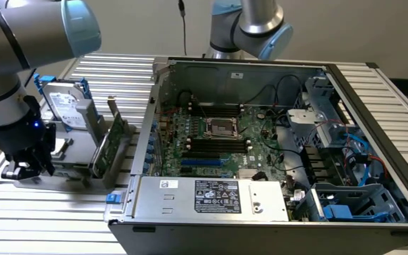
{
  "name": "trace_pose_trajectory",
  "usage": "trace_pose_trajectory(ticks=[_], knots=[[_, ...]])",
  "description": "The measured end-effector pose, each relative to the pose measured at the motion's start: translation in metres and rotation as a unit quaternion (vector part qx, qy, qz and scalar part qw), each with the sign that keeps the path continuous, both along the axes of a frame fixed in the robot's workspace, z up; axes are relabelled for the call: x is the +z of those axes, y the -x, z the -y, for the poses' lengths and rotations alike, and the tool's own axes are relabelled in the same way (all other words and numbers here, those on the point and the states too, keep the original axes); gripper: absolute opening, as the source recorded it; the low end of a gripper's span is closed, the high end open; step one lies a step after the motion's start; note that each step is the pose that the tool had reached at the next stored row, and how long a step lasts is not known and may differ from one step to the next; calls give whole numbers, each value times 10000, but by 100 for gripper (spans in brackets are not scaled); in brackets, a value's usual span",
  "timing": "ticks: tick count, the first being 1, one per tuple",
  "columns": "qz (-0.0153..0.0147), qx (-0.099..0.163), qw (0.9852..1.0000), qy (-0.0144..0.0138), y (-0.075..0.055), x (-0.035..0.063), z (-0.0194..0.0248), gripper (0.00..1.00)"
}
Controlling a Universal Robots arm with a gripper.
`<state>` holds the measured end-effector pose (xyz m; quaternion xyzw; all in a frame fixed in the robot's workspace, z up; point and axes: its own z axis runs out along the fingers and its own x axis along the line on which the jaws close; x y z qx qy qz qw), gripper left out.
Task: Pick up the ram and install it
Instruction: 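Pick up the ram and move it above insertion slot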
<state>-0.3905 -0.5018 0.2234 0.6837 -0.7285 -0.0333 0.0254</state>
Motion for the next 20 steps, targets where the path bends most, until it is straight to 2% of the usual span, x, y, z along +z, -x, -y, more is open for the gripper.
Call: trace_pose_trajectory(ticks=[10, 20], knots=[[-3, -7, 10000, 0, -24, 403, -3, 14], [-3, -7, 10000, 2, -213, 834, -60, 14]])
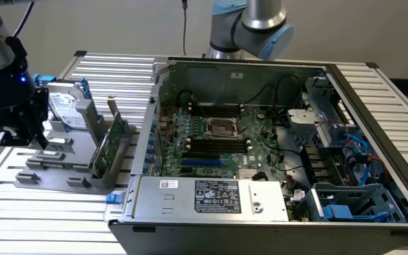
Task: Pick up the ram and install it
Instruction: 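Pick up the ram and move it above insertion slot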
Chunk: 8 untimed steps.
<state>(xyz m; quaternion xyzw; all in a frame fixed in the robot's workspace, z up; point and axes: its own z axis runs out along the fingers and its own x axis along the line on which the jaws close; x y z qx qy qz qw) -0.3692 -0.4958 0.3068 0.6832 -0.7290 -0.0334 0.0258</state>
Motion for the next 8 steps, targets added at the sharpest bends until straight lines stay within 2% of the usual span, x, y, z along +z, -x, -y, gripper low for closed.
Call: trace_pose_trajectory(ticks=[8], knots=[[1, 0, 10000, 0, -179, 309, -54, 14]])
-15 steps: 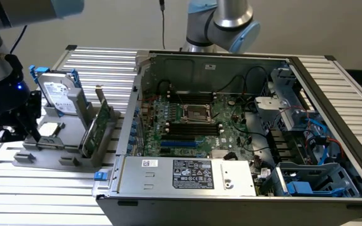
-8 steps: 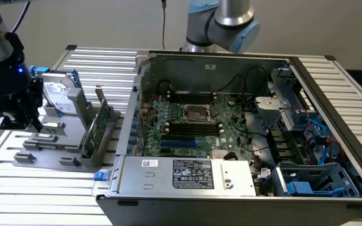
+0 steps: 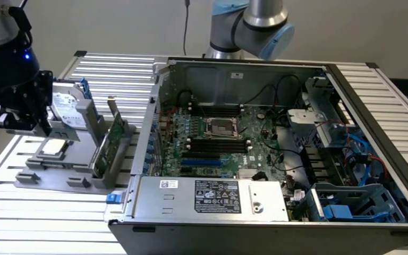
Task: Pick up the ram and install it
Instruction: 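Pick up the ram and move it above insertion slot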
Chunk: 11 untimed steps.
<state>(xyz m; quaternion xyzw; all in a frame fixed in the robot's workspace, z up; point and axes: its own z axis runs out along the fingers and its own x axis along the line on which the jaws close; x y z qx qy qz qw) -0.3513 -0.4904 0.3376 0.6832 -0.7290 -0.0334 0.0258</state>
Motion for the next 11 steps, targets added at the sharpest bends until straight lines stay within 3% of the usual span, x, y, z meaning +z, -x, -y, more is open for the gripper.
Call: trace_pose_trajectory(ticks=[4, 11], knots=[[0, 0, 10000, 0, -106, 138, -23, 14], [-2, 0, 10000, 0, -412, 355, -44, 14]])
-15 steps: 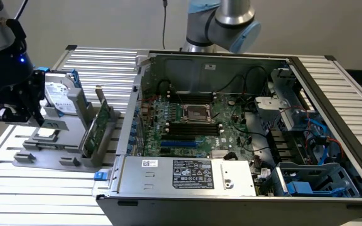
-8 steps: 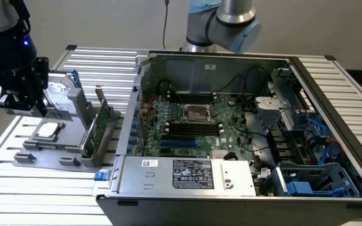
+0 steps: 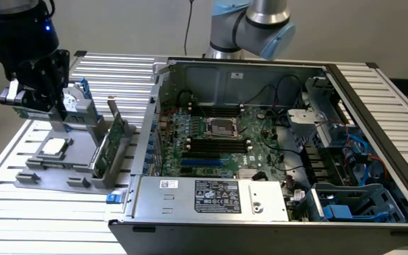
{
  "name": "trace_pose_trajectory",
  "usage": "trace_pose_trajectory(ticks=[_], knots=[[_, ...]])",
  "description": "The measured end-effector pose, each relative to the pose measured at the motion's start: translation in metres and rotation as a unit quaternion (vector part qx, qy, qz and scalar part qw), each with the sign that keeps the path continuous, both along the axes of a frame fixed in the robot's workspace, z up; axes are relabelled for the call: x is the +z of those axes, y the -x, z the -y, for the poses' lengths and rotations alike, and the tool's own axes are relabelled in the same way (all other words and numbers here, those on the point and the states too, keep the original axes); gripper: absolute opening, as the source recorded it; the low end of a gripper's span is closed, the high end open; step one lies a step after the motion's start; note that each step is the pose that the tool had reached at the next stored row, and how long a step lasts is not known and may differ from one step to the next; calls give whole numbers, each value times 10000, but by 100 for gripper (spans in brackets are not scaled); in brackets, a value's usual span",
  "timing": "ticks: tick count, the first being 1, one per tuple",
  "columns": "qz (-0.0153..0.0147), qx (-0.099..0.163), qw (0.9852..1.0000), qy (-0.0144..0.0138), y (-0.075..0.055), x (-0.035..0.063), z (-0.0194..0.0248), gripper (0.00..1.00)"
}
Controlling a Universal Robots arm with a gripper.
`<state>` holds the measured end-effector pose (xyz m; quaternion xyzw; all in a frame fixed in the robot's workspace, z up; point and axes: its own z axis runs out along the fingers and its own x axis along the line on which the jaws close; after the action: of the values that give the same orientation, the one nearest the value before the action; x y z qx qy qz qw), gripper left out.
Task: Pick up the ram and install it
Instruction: 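Pick up the ram and move it above insertion slot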
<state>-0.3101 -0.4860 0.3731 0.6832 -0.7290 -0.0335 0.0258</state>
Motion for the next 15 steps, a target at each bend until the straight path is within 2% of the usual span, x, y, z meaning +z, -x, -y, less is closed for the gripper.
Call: trace_pose_trajectory(ticks=[15], knots=[[-24, 0, 10000, 0, -681, 387, -25, 14]])
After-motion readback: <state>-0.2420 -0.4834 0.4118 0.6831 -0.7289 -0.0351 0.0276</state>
